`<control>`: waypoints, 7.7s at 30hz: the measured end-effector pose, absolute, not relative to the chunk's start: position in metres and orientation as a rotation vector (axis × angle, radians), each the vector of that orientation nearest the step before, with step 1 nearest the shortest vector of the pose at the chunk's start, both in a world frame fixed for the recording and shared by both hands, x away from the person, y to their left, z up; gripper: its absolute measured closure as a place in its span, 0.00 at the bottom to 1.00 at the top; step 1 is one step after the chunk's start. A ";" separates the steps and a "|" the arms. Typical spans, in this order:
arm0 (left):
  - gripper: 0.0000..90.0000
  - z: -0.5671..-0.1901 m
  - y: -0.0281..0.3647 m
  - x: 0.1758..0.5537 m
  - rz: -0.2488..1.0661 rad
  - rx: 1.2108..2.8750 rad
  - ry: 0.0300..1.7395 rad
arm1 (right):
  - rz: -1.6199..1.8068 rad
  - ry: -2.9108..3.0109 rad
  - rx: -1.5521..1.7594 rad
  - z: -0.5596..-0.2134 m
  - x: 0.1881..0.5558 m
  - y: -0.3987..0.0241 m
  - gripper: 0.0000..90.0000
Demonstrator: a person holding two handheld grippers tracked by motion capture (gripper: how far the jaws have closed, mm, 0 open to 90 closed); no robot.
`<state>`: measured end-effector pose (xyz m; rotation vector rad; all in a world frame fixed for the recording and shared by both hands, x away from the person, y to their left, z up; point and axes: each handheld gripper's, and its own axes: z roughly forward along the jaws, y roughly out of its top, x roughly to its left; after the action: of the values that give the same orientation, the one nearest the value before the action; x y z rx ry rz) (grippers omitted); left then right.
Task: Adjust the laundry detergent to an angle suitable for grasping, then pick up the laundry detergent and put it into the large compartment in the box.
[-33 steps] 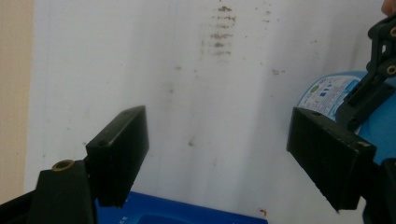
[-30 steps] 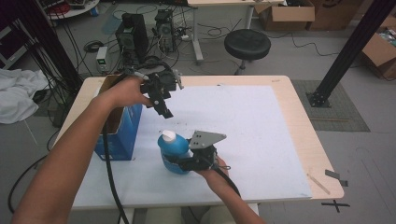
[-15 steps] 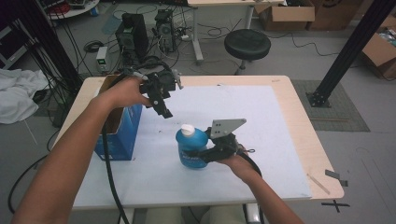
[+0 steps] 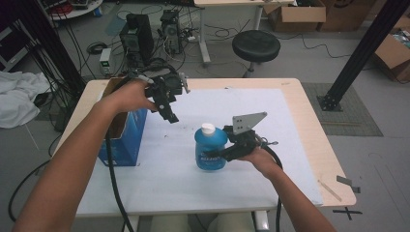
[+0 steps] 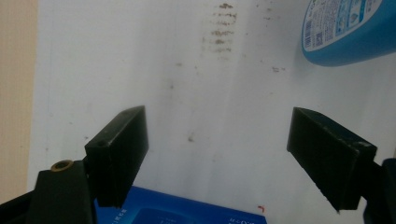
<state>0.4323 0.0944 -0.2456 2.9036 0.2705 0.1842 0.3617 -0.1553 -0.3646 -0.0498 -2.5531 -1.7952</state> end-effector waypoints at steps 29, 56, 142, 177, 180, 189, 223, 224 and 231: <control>0.24 -0.249 0.092 0.430 0.180 2.922 0.277 | -1.753 -2.507 0.028 -0.394 0.379 -0.150 0.48; 0.24 -0.251 0.088 0.429 0.176 2.924 0.272 | -1.756 -2.498 0.001 -0.403 0.376 -0.153 0.47; 0.24 -0.251 0.086 0.428 0.182 2.926 0.278 | -1.079 -3.016 -0.426 -0.342 0.345 -0.287 0.17; 0.24 -0.251 0.088 0.424 0.182 2.916 0.299 | -0.696 -3.089 -0.556 -0.313 0.350 -0.315 0.18; 0.24 -0.251 0.088 0.424 0.186 2.911 0.296 | -0.703 -3.088 -0.564 -0.312 0.349 -0.315 0.18; 0.24 -0.249 0.087 0.423 0.187 2.920 0.291 | -0.723 -3.088 -0.566 -0.312 0.348 -0.315 0.18; 0.22 -0.223 0.073 0.388 0.125 2.871 0.145 | -0.744 -3.093 -0.531 -0.315 0.344 -0.309 0.19; 0.22 -0.223 0.073 0.388 0.125 2.871 0.145 | -0.744 -3.092 -0.531 -0.315 0.344 -0.309 0.19; 0.22 -0.218 0.066 0.376 0.121 2.871 0.086 | -0.746 -3.092 -0.539 -0.315 0.343 -0.310 0.18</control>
<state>0.3762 0.0660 -0.2179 2.8706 0.0861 0.1207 0.3427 -0.3101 -0.3147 -0.5392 -3.0924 -0.7462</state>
